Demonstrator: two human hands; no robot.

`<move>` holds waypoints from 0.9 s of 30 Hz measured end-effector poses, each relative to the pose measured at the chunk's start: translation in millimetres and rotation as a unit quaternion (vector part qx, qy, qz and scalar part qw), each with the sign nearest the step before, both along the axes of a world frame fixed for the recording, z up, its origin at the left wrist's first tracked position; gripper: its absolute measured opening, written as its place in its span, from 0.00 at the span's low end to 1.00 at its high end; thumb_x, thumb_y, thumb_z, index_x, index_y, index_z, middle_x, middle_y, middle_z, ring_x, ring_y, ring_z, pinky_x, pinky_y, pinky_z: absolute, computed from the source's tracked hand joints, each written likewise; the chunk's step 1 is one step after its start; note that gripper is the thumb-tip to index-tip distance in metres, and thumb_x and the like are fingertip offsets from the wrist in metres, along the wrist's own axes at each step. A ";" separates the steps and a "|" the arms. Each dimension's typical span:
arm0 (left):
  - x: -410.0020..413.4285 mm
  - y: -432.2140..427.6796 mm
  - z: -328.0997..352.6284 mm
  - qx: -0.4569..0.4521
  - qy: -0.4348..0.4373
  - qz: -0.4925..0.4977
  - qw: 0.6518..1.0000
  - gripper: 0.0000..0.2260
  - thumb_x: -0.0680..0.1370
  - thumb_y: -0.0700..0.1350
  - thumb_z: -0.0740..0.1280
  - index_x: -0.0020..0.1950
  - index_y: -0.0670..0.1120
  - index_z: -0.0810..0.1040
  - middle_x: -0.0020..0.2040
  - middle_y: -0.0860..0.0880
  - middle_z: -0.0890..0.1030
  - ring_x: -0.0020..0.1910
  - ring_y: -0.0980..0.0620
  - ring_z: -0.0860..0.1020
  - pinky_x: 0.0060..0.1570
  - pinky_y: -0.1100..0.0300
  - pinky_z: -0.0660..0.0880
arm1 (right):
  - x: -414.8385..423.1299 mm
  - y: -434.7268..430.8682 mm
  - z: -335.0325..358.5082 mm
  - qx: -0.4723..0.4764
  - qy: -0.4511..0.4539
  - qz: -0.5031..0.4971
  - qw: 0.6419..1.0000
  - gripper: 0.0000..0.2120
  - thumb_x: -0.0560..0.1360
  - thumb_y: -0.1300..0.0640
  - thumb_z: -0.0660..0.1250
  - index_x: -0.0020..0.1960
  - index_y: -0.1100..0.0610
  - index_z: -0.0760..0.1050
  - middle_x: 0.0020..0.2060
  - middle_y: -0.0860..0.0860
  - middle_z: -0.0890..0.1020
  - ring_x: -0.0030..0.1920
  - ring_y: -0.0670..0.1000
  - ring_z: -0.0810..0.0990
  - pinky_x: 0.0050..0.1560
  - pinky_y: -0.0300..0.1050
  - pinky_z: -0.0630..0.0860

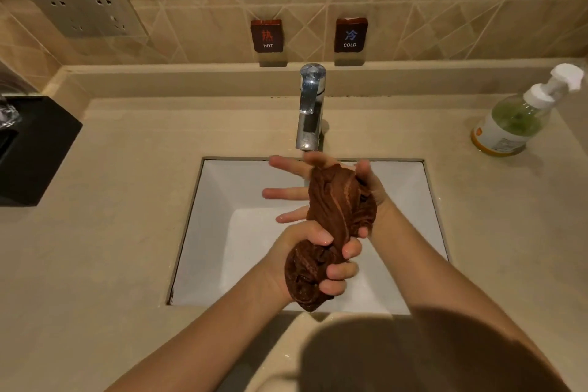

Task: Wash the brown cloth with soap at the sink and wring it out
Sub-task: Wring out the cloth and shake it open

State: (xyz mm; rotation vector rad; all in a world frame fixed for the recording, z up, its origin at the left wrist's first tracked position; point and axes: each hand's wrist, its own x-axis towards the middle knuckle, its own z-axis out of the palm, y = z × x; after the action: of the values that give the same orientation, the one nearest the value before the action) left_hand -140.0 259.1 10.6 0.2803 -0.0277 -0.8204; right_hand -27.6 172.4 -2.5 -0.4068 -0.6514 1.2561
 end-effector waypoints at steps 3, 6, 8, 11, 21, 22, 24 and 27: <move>-3.2 -1.7 -3.4 -0.033 -0.013 0.001 0.999 0.13 0.72 0.40 0.66 0.54 0.36 0.75 0.42 0.44 0.80 0.35 0.50 0.79 0.32 0.61 0.74 | -12.7 7.1 14.5 0.074 0.079 -0.073 0.991 0.12 0.75 0.52 0.65 0.44 0.61 0.77 0.54 0.57 0.79 0.57 0.61 0.78 0.59 0.63 0.71; -5.9 6.4 -3.9 0.060 -0.004 0.020 0.998 0.12 0.68 0.41 0.72 0.49 0.39 0.77 0.37 0.47 0.78 0.29 0.53 0.77 0.26 0.63 0.74 | -17.3 6.1 27.9 -0.072 0.096 -0.114 0.986 0.18 0.73 0.49 0.67 0.29 0.58 0.74 0.28 0.50 0.77 0.32 0.50 0.79 0.43 0.49 0.79; -5.8 10.9 0.0 0.167 0.014 0.029 0.985 0.13 0.63 0.41 0.74 0.43 0.40 0.76 0.33 0.48 0.76 0.25 0.54 0.73 0.23 0.64 0.71 | -18.3 2.4 32.3 -0.230 0.067 -0.202 0.950 0.21 0.70 0.47 0.68 0.23 0.55 0.70 0.21 0.49 0.72 0.25 0.49 0.75 0.35 0.46 0.78; -1.6 11.2 7.1 0.325 0.034 0.042 0.944 0.09 0.64 0.41 0.69 0.39 0.42 0.71 0.30 0.49 0.74 0.23 0.55 0.70 0.23 0.65 0.67 | -19.1 4.9 31.9 -0.342 0.028 -0.304 0.889 0.22 0.72 0.50 0.68 0.23 0.57 0.68 0.20 0.50 0.70 0.23 0.50 0.73 0.31 0.46 0.76; 5.7 -2.6 -9.1 0.486 0.058 0.079 0.869 0.02 0.72 0.41 0.65 0.40 0.43 0.74 0.30 0.48 0.76 0.25 0.55 0.72 0.26 0.63 0.69 | -19.5 7.0 9.2 -0.463 -0.001 -0.378 0.802 0.21 0.75 0.54 0.66 0.25 0.60 0.69 0.20 0.53 0.73 0.23 0.54 0.74 0.29 0.45 0.75; 5.8 -3.7 -10.5 0.497 0.057 0.081 0.862 0.03 0.71 0.42 0.66 0.40 0.43 0.74 0.30 0.49 0.76 0.25 0.55 0.72 0.27 0.63 0.69 | -20.0 6.9 9.6 -0.468 -0.001 -0.384 0.796 0.20 0.75 0.55 0.65 0.26 0.60 0.69 0.20 0.53 0.73 0.22 0.53 0.73 0.28 0.44 0.75; 6.6 -5.0 -12.1 0.515 0.056 0.085 0.851 0.04 0.70 0.43 0.66 0.41 0.44 0.75 0.31 0.49 0.77 0.25 0.55 0.73 0.28 0.62 0.70 | -20.8 7.4 10.0 -0.479 -0.014 -0.395 0.784 0.20 0.75 0.55 0.65 0.27 0.61 0.69 0.20 0.53 0.73 0.21 0.53 0.73 0.25 0.42 0.75; 8.6 -6.3 -12.8 0.530 0.057 0.087 0.842 0.03 0.72 0.42 0.66 0.41 0.44 0.75 0.31 0.48 0.76 0.27 0.54 0.73 0.30 0.60 0.70 | -20.0 8.7 8.5 -0.490 -0.038 -0.404 0.771 0.19 0.75 0.56 0.65 0.28 0.62 0.70 0.20 0.53 0.74 0.21 0.52 0.74 0.25 0.43 0.75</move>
State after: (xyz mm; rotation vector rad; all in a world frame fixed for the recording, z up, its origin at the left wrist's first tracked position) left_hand -131.4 252.8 -2.2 1.2638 0.5801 -0.5972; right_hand -47.5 181.1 6.0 -1.4428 0.2202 0.6257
